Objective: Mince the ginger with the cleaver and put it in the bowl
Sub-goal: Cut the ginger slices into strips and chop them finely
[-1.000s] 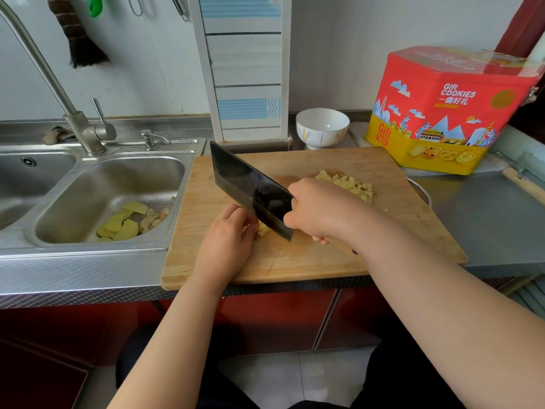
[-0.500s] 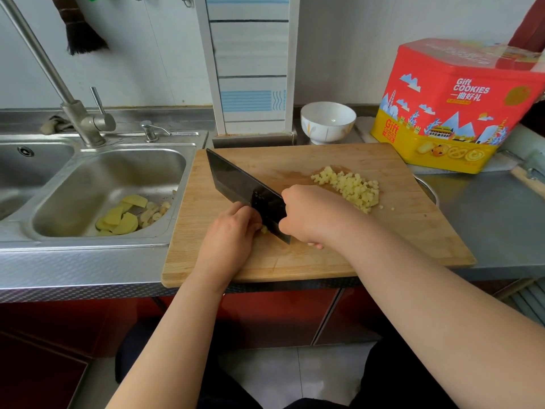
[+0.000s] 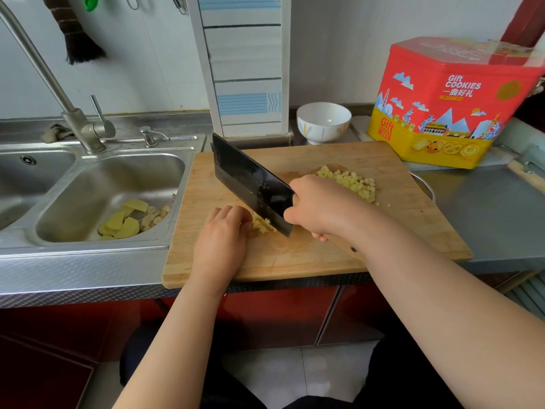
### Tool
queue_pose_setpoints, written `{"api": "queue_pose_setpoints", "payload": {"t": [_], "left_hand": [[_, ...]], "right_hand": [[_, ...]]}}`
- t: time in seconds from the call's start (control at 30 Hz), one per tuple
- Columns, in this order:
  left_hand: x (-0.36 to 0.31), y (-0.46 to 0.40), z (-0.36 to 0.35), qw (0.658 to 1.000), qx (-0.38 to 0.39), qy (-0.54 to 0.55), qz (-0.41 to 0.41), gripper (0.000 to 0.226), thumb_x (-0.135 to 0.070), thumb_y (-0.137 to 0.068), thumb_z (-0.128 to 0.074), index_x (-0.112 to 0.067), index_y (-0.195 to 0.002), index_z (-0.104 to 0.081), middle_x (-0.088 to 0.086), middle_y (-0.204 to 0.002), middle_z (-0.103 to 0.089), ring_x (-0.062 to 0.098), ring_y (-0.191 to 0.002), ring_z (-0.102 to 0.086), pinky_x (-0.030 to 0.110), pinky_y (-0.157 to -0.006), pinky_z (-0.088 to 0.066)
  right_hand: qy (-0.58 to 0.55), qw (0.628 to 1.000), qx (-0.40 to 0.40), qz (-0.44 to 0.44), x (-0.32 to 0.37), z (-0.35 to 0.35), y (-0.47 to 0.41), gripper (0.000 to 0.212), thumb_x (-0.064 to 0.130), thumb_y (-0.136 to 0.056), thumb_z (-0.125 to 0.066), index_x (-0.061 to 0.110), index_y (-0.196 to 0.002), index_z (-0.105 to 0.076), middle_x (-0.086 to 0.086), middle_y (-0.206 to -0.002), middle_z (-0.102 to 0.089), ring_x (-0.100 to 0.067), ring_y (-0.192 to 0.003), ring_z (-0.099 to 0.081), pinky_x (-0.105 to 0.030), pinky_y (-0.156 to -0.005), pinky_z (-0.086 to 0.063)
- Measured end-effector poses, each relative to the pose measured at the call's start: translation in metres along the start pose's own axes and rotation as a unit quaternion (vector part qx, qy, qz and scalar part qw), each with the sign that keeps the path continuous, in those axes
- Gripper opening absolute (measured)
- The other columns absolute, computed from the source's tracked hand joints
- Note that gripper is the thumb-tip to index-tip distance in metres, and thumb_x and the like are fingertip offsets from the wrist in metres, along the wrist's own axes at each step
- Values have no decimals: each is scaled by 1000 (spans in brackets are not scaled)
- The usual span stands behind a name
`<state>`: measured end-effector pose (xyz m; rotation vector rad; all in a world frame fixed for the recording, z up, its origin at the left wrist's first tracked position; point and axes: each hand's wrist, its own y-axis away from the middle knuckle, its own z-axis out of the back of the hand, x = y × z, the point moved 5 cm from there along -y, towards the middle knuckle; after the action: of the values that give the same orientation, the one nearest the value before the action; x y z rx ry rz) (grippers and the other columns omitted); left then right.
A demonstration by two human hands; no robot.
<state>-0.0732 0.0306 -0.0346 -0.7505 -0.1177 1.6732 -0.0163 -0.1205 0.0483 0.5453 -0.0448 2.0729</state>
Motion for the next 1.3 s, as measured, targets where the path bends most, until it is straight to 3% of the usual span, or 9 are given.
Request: {"api": "queue_pose_setpoints", "payload": {"t": [0.1,0.3,0.57,0.7,0.77,0.9,1.07,1.17,1.3], "left_hand": [[1,1,-2,1000,-1,-15,-9,5,-10,-88,-60,-13,-89,-64,-1,-88,-64,20,-87,-51,27,-69,-36],[1,0,-4,1000,0,-22,-11,7,-8,-86,-62,-15,-86,-63,-1,-87,-64,20,-85,-50,28,-65,-35],[1,-1,-5,1000,2,-21,-19,5,-8,-86,-62,-14,-85,-63,-1,-87,-65,20,-86,-50,28,-63,-35],[3,-2,-9,999,11,-23,-23,5,-9,-86,-61,-14,-87,-63,-1,-87,-65,20,-84,-49,30,-63,-38],[5,-3,-10,999,13,-24,-18,5,-10,-87,-61,-14,-88,-64,-1,-87,-65,19,-84,-49,29,-63,-38],[4,-3,-10,1000,15,-17,-14,4,-12,-87,-61,-16,-87,-64,-3,-86,-65,19,-84,-50,30,-64,-40],[-2,-1,-7,999,18,-24,-17,6,-18,-88,-63,-17,-93,-66,-4,-90,-66,20,-88,-55,30,-65,-42],[-10,5,-8,996,-2,-58,-68,22,-22,-90,-59,-17,-108,-70,-2,-109,-69,24,-102,-59,39,-74,-52],[-22,13,-7,987,-19,-104,-117,39,-36,-94,-44,-17,-117,-69,-1,-124,-66,27,-120,-57,44,-98,-45]], "right_hand": [[20,1000,4,5,5,-3,-1,25,15,-92,-51,22,-72,-37,-7,-63,-58,-17,-43,-54,-23,-43,-44],[33,999,7,11,11,-7,-1,25,14,-91,-50,23,-72,-36,-9,-75,-62,-19,-49,-58,-26,-45,-49],[68,998,6,9,16,-5,0,26,11,-91,-52,20,-71,-37,-5,-67,-55,-19,-50,-55,-29,-51,-49],[83,996,7,9,19,-12,-3,8,9,-91,-51,15,-93,-47,-4,-69,-52,-17,-54,-50,-28,-48,-43],[82,997,7,10,21,-14,-4,15,9,-92,-50,16,-105,-52,-3,-69,-49,-16,-54,-48,-27,-46,-39],[34,999,17,-9,12,-19,-11,25,11,-91,-49,10,-116,-53,-7,-70,-59,-19,-51,-57,-28,-48,-49],[-103,993,31,-47,-8,-19,-23,54,14,-92,-50,8,-145,-37,-11,-69,-64,-19,-46,-56,-28,-53,-54],[-201,978,28,-47,-21,-23,-21,31,12,-90,-54,20,-119,-45,-10,-70,-59,-17,-48,-54,-30,-52,-53],[-291,955,-8,-47,-33,-24,-14,7,10,-86,-56,7,-90,-50,-10,-66,-53,-18,-44,-50,-32,-51,-50]]}}
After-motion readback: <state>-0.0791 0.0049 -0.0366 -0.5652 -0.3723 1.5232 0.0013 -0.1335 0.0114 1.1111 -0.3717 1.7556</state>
